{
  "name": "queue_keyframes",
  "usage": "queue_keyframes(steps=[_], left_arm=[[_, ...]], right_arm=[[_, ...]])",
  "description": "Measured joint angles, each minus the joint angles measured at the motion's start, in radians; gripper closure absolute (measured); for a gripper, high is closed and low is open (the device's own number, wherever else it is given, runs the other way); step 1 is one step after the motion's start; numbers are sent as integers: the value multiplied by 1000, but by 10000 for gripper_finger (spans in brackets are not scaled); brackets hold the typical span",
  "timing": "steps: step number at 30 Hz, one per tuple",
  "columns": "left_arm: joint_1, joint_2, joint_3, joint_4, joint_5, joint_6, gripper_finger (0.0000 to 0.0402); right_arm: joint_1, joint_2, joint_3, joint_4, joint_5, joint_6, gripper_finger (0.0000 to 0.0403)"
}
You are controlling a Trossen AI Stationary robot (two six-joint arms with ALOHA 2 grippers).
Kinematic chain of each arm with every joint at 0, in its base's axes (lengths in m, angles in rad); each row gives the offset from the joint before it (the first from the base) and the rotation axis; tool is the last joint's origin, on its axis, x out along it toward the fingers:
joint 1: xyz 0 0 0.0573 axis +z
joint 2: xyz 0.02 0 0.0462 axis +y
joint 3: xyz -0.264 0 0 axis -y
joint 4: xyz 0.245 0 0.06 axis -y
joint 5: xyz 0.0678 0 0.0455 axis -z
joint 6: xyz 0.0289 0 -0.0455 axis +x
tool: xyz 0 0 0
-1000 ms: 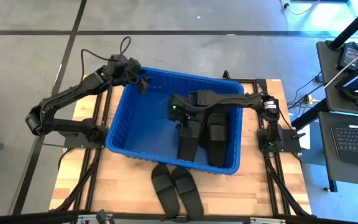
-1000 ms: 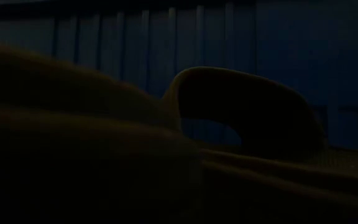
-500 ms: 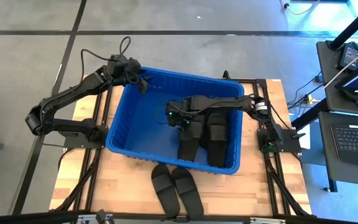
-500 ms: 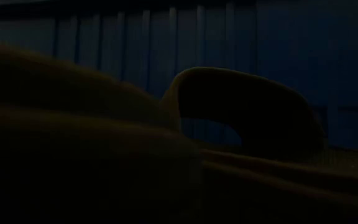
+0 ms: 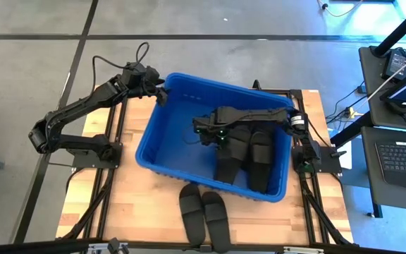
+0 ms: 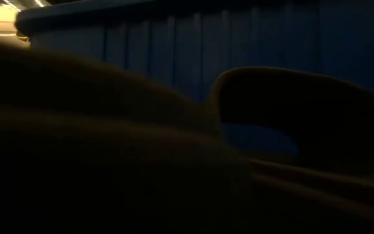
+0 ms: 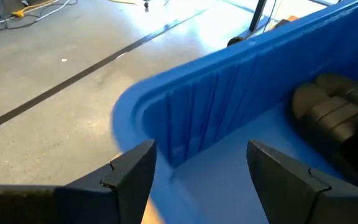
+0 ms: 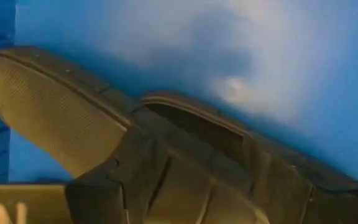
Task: Pick and place slides into bin
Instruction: Adjust the black slides in the blue organizer bin
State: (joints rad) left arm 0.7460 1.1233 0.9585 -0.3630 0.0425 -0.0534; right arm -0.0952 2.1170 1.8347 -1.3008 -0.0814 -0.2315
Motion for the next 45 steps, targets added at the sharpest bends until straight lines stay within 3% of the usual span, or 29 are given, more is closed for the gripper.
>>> queue_keyframes(steps=[7, 12, 16, 25, 35, 40, 45], left_arm=[[0, 0, 0, -13, -1, 3, 157], [0, 0, 0, -14, -2, 3, 157], [0, 0, 0, -27, -2, 3, 157], [0, 0, 0, -111, -6, 3, 157], [0, 0, 0, -108, -7, 3, 157], [0, 0, 0, -99, -8, 3, 157], [0, 0, 0, -92, -10, 3, 157]], right_arm=[[-2, 6, 77, -20, 6, -1, 166], [-28, 3, 198, -183, 126, 48, 166], [-55, -17, 244, -271, 130, 82, 166], [-96, -211, 45, -267, 126, 136, 166], [-96, -476, -393, -30, 141, 278, 166], [-108, -542, -535, 129, 141, 308, 166], [-127, -544, -618, 144, 141, 309, 166]])
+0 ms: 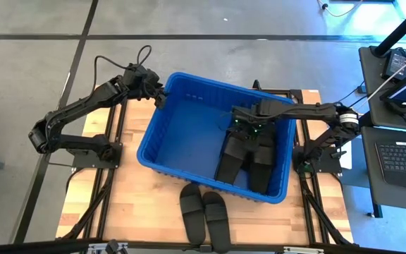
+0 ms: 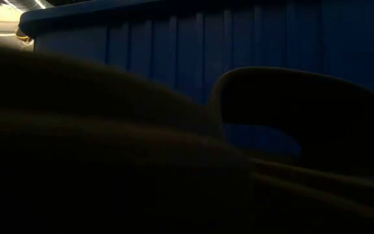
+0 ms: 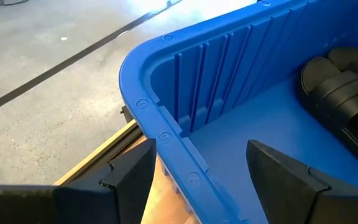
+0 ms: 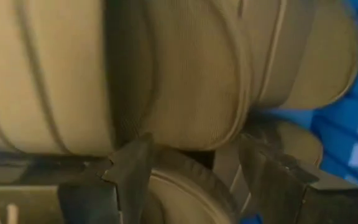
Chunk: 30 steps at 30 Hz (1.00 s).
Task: Pick and place slides into bin
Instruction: Adjust the black slides in the blue organizer bin, then adjust the blue organizer bin
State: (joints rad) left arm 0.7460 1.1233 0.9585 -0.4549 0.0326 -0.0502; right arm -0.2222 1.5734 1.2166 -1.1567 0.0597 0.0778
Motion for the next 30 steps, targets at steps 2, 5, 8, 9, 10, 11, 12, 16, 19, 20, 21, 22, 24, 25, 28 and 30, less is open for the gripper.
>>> queue_keyframes(steps=[2, 5, 8, 9, 10, 11, 12, 16, 19, 20, 21, 22, 24, 25, 28, 30], left_arm=[[0, 0, 0, 0, 0, 0, 157], [0, 0, 0, 0, 0, 0, 157], [0, 0, 0, 0, -9, 0, 157], [0, 0, 0, 0, -17, 0, 157], [0, 0, 0, 0, -24, 0, 157], [0, 0, 0, 0, -29, 0, 157], [0, 0, 0, 0, -32, 0, 157], [0, 0, 0, 0, -32, 0, 157], [0, 0, 0, 0, -32, 0, 157], [0, 0, 0, 0, -32, 0, 157], [0, 0, 0, 0, -32, 0, 157], [0, 0, 0, 0, -32, 0, 157], [0, 0, 0, 0, -32, 0, 157], [0, 0, 0, 0, -32, 0, 157], [0, 0, 0, 0, -32, 0, 157], [-6, 0, 0, 0, -25, 1, 157]], right_arm=[[-8, 1, -30, -4, 2, 0, 166], [-16, 1, -44, -21, 2, 1, 166], [-18, 1, -31, -64, 4, 24, 166], [-18, 1, -24, -80, 3, 27, 166], [-18, 0, -19, -91, 2, 27, 166], [-18, -3, -16, -98, 2, 27, 166], [-18, -4, -15, -101, 0, 27, 166], [-18, -4, -15, -102, -1, 29, 166], [-23, -20, -15, -77, 2, 26, 166], [-24, -36, -12, -65, 6, 27, 166], [-29, -51, -3, -55, 10, 32, 166], [-33, -62, 8, -50, 17, 44, 166], [-44, -90, 31, -43, 28, 54, 166], [-47, -106, 48, -43, 35, 59, 166], [-64, -164, 86, -40, 75, 77, 166], [-75, -218, 91, -21, 127, 98, 166]])
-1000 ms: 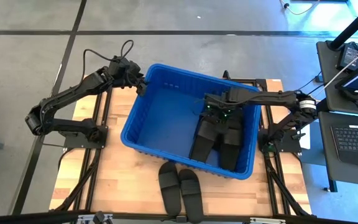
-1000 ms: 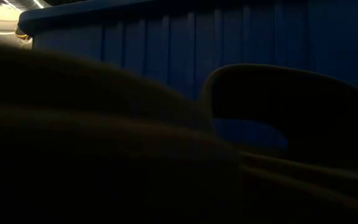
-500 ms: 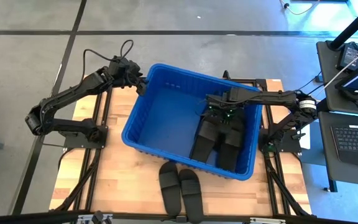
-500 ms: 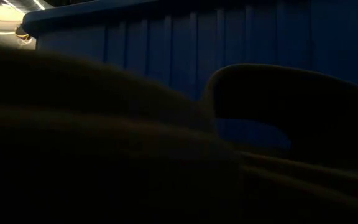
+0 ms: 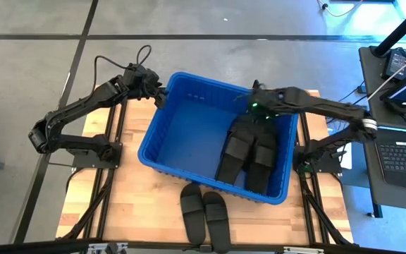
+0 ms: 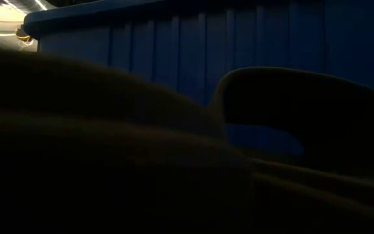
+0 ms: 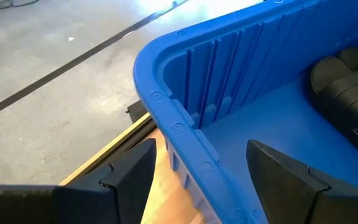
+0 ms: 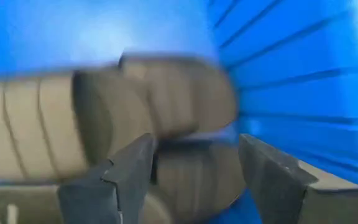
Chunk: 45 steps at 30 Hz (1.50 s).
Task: Pick and place slides into bin
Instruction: Adjust the blue organizer bin
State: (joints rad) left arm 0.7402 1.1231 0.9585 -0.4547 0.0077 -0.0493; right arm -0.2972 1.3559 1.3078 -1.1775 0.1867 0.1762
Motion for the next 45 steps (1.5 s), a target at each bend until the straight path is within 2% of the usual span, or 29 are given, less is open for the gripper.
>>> queue_keyframes(steps=[6, 11, 15, 20, 23, 27, 33, 37, 41, 45], left_arm=[[-117, -21, 0, 96, 67, 93, 157], [-277, -69, 0, 284, 197, 137, 157], [-424, -121, 1, 380, 219, 133, 157], [-630, -136, 2, 389, 212, 130, 157], [-764, -122, 2, 390, 127, 130, 157], [-949, -80, 1, 380, -79, 119, 157], [-1210, 11, 12, 368, -403, -18, 157], [-1345, 125, 99, 322, -585, -98, 157], [-1410, 265, 257, 110, -696, -217, 157], [-1423, 393, 420, -181, -698, -408, 157]], right_arm=[[-8, -198, -83, 213, 15, 33, 166], [-9, -333, -140, 247, 21, 56, 166], [-10, -434, -182, 284, 65, 85, 166], [-21, -535, -248, 389, 109, 82, 166], [-21, -568, -283, 437, 108, 82, 166], [-21, -584, -326, 467, 108, 81, 166], [-21, -584, -373, 471, 108, 80, 166], [-21, -584, -382, 469, 108, 77, 166], [-21, -584, -382, 499, 108, 51, 166], [-21, -584, -382, 526, 97, 64, 166]])
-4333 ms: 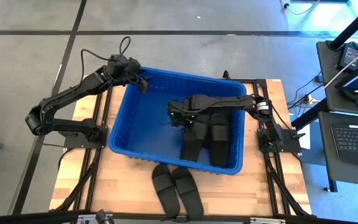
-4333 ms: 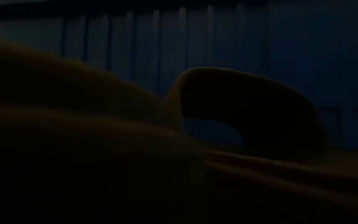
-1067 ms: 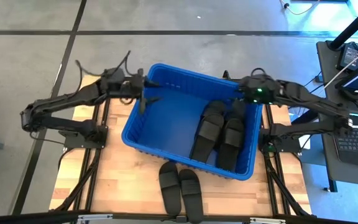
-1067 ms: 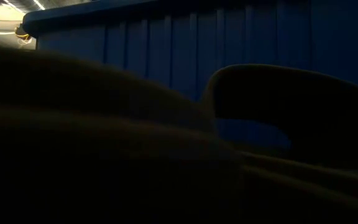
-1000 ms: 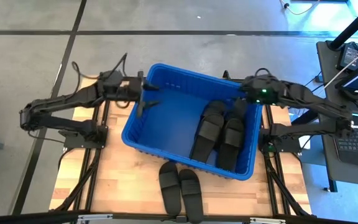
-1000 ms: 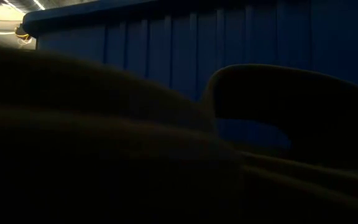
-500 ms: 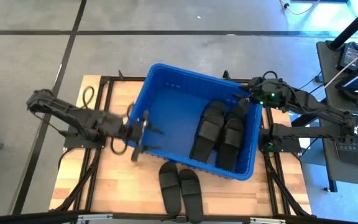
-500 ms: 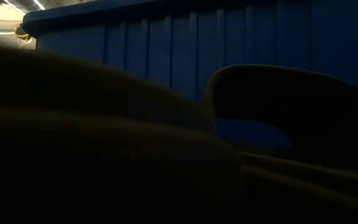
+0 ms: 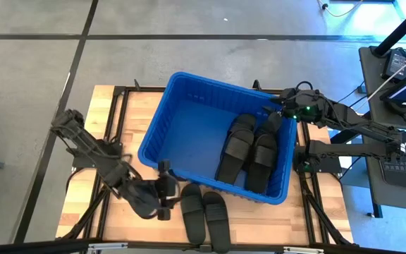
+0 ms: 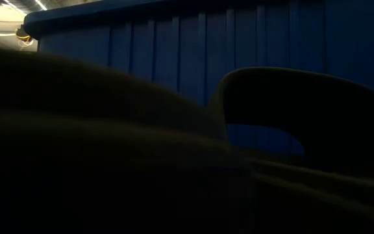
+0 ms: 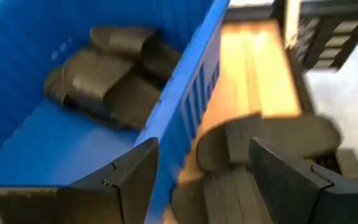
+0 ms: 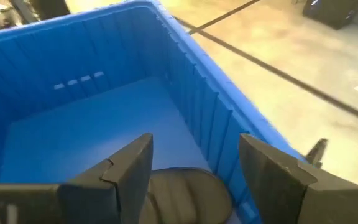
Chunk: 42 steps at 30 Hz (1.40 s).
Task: Pick and place slides into bin
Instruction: Adjust the blue organizer bin
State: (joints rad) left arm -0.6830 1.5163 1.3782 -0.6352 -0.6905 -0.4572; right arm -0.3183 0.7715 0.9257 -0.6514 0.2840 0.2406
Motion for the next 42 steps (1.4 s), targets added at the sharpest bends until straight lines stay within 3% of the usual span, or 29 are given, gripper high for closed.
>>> queue_keyframes(steps=[6, 14, 20, 27, 42], left_arm=[[5, 104, 149, -152, 61, -64, 157], [25, 117, 194, -144, 244, -128, 157], [24, 117, 194, -143, 248, -135, 157], [24, 117, 193, -143, 248, -136, 157], [32, 117, 193, -148, 247, -165, 157]], right_arm=[[0, 0, 19, -21, -118, -17, 166], [0, 27, 24, -138, -129, -21, 166], [-29, 158, 11, -170, -100, -40, 166], [-146, 319, 11, -155, -48, -118, 166], [-348, 438, 10, 142, -14, -321, 166]])
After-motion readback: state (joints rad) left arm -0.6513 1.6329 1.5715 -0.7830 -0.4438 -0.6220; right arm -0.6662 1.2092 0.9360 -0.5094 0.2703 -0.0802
